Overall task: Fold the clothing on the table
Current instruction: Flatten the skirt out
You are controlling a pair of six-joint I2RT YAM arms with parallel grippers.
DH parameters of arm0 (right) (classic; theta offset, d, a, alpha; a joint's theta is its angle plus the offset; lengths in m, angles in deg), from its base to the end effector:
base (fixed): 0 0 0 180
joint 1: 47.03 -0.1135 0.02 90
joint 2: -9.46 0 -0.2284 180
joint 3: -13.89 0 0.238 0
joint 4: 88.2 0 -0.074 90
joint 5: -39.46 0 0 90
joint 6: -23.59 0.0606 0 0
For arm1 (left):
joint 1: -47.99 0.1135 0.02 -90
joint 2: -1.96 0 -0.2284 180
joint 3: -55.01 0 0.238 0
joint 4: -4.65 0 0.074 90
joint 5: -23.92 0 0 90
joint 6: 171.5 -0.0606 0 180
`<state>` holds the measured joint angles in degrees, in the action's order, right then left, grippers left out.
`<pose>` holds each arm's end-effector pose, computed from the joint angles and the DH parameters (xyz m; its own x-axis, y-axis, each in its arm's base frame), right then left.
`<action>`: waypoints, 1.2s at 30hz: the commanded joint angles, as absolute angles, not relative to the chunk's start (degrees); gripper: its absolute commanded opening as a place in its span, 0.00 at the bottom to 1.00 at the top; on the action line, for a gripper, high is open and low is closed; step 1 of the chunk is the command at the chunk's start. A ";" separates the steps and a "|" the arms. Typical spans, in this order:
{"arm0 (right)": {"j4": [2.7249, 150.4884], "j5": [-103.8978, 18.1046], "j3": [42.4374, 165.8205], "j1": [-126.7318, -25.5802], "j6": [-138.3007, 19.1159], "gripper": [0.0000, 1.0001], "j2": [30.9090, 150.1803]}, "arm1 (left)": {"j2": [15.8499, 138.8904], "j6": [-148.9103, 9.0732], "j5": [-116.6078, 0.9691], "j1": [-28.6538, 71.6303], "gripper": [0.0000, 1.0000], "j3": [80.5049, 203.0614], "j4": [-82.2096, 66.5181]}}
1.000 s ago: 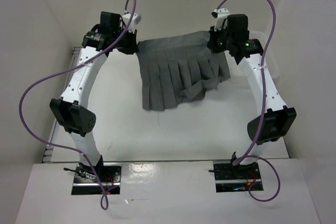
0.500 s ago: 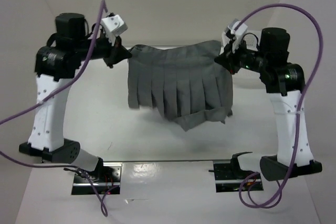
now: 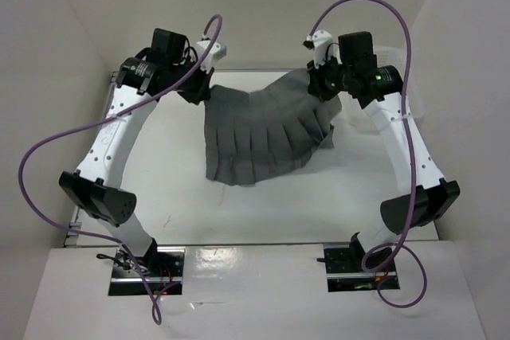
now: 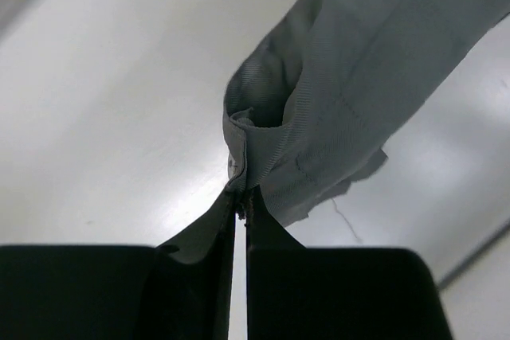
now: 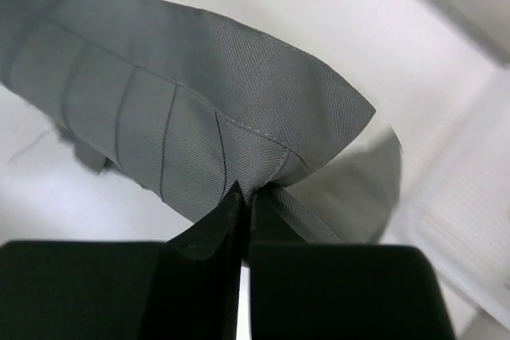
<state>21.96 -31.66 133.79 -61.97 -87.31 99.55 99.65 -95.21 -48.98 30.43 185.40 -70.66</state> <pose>0.3113 0.1034 0.3757 -0.4081 -0.4583 -0.7896 -0.6732 0.7352 -0.0787 0.3263 -0.1220 0.3791 -0.5098 0.3989 -0.7622 0.6336 0.7734 -0.0190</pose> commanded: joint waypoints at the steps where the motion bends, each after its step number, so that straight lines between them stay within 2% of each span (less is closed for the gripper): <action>1: 34.73 -53.23 136.94 -61.62 -79.00 0.00 96.30 | 96.09 -88.63 -68.67 30.06 0.00 186.06 -60.40; 2: 34.49 -53.78 138.69 -61.62 -78.11 0.00 96.30 | 96.09 -88.01 -70.28 30.06 0.00 189.11 -60.92; 4: 28.38 -35.34 145.98 -61.62 -84.38 0.00 96.30 | 93.31 -93.42 -55.69 30.06 0.00 190.99 -64.95; 5: 16.33 -25.50 148.53 -61.62 -89.12 0.00 96.30 | 92.06 -96.06 -48.57 29.27 0.00 190.99 -67.06; 6: 10.64 -9.22 151.42 -61.62 -98.57 0.00 96.30 | 91.18 -101.05 -36.93 29.27 0.00 192.30 -72.56; 7: 4.75 -4.27 152.41 -61.62 -103.88 0.00 96.30 | 91.17 -103.97 -32.29 29.27 0.00 193.27 -76.10; 8: 2.52 -5.35 148.33 -61.62 -105.68 0.00 94.39 | 91.17 -107.13 -28.68 29.27 0.00 194.23 -81.53; 9: 5.63 -7.62 146.64 -61.62 -105.69 0.00 94.37 | 91.78 -107.16 -29.86 29.27 0.00 194.24 -82.10; 10: 10.88 -12.08 145.31 -61.62 -101.43 0.00 94.37 | 91.79 -104.12 -33.44 29.27 0.00 192.85 -76.97; 11: 17.20 -25.27 141.30 -61.62 -89.99 0.00 94.37 | 91.79 -98.60 -43.83 29.27 0.00 190.75 -73.27; 13: 31.93 -38.87 135.23 -61.62 -82.44 0.00 94.37 | 91.09 -93.91 -54.95 29.27 0.00 184.59 -63.53; 14: 34.20 -44.50 134.59 -61.62 -79.88 0.00 94.37 | 92.39 -92.59 -62.40 29.27 0.00 184.58 -62.43; 15: 34.22 -50.04 134.58 -61.62 -78.64 0.00 95.93 | 93.36 -90.83 -65.00 29.27 0.00 184.57 -62.42; 16: 29.26 -48.36 137.80 -61.62 -79.49 0.00 97.17 | 95.11 -90.81 -65.55 29.27 0.00 186.84 -64.33; 18: 16.19 -28.47 146.21 -62.67 -92.45 0.00 100.86 | 95.13 -96.68 -52.00 29.27 0.00 189.31 -72.30; 19: 2.46 -21.69 148.97 -65.81 -98.95 0.00 101.91 | 94.08 -99.92 -45.14 28.74 0.00 189.84 -75.14; 20: 2.32 -19.36 146.82 -68.88 -99.01 0.00 100.79 | 93.12 -103.00 -34.02 28.74 0.00 189.85 -77.69; 22: 2.32 -20.04 140.13 -73.55 -104.54 0.00 94.82 | 92.32 -110.04 -28.31 28.04 0.00 189.85 -84.46; 23: 2.93 -25.17 138.98 -73.57 -103.59 0.00 95.41 | 91.53 -109.54 -29.33 27.51 0.00 190.54 -84.48; 25: 7.21 -35.01 136.96 -73.57 -96.94 0.00 97.52 | 91.52 -108.14 -34.41 27.51 0.00 188.89 -81.86; 26: 15.16 -40.38 135.99 -73.57 -93.51 0.00 98.14 | 91.52 -106.21 -38.18 27.51 0.00 188.10 -77.32; 27: 18.81 -49.04 134.68 -73.57 -89.21 0.00 98.67 | 92.48 -102.19 -46.14 27.51 0.00 186.87 -74.92; 29: 28.45 -55.87 134.67 -73.57 -85.67 0.00 100.07 | 94.59 -98.65 -53.91 27.51 0.00 186.25 -68.70; 30: 30.51 -59.03 136.32 -73.57 -83.83 0.00 100.95 | 95.38 -97.16 -60.56 27.51 0.00 186.24 -66.92; 33: 35.61 -74.55 143.35 -73.57 -76.62 0.00 105.87 | 98.02 -89.96 -70.78 29.60 0.00 188.61 -61.38; 36: 37.12 -80.67 149.86 -73.57 -69.68 0.00 108.16 | 96.90 -81.17 -72.75 35.74 0.00 192.21 -58.03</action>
<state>27.12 -65.45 143.04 -73.77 -79.03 108.25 98.30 -91.08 -62.51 30.10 187.63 -66.00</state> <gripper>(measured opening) 0.022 0.075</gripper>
